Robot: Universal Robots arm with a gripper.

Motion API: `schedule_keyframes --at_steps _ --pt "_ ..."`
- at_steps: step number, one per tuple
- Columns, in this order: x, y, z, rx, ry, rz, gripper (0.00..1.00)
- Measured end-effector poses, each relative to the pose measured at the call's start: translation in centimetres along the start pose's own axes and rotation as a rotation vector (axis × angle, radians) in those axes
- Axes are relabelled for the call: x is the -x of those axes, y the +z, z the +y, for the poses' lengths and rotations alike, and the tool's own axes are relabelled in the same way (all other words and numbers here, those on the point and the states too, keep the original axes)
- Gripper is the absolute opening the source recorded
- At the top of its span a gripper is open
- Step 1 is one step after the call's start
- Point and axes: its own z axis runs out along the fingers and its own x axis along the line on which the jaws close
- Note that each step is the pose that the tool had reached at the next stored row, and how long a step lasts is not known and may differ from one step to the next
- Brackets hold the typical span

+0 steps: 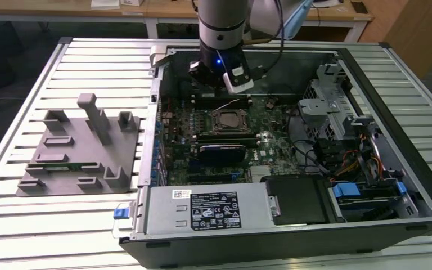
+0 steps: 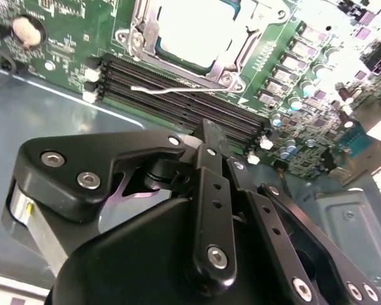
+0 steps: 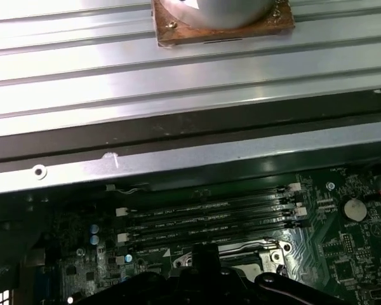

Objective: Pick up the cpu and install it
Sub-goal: 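Install the first cpu locking lever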

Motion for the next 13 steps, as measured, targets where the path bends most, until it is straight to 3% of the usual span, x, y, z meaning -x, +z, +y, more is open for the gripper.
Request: schedule_keyframes --at_steps 3,9,13 --pt "0.0 0.12 -0.03 0.0015 0.02 -0.0147 0.11" --pt "0.0 0.39 -0.09 0.0069 0.04 -0.0517 0.11" --pt "0.01 0.71 -0.21 0.0099 0.039 -0.0653 0.11"
